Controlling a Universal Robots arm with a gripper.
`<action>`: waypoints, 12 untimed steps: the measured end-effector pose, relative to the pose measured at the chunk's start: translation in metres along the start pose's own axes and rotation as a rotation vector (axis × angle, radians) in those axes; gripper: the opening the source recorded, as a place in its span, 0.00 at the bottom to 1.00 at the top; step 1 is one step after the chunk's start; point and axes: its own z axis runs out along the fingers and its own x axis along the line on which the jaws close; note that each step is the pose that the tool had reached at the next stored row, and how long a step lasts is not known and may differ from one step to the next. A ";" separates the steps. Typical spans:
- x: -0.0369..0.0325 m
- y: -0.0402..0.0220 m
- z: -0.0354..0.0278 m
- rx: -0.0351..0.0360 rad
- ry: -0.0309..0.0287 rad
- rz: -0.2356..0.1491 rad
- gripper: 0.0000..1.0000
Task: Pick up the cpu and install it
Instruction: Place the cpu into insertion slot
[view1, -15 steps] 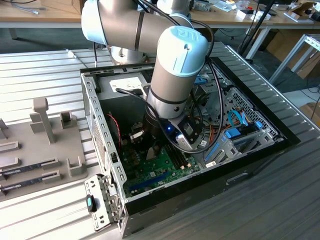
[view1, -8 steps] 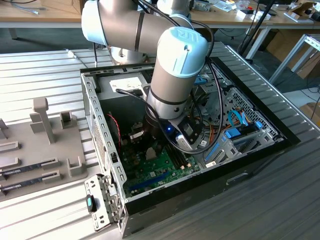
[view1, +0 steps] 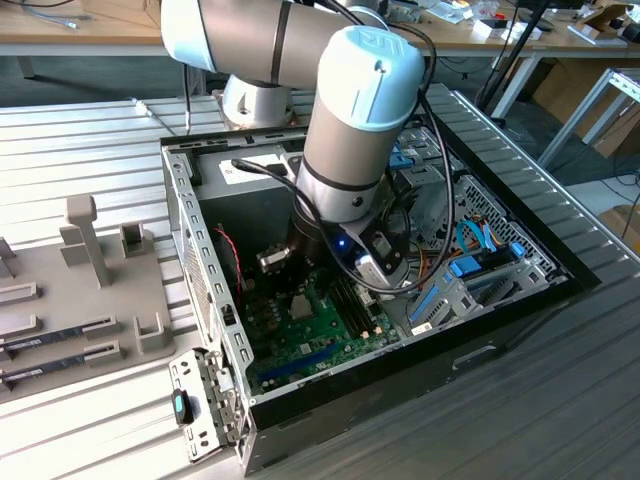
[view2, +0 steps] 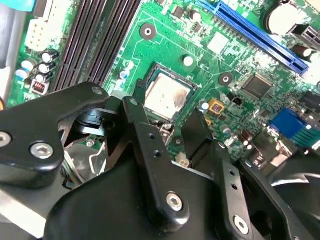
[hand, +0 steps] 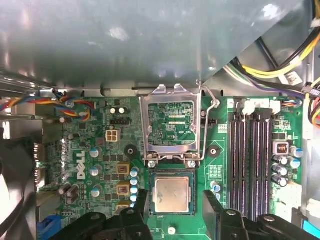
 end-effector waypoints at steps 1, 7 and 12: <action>-0.0001 0.0007 -0.0002 0.0001 0.0001 0.000 0.54; -0.0108 0.0035 -0.0005 0.0002 0.0132 0.000 0.11; -0.0230 0.0058 -0.0014 0.0003 0.0188 -0.001 0.11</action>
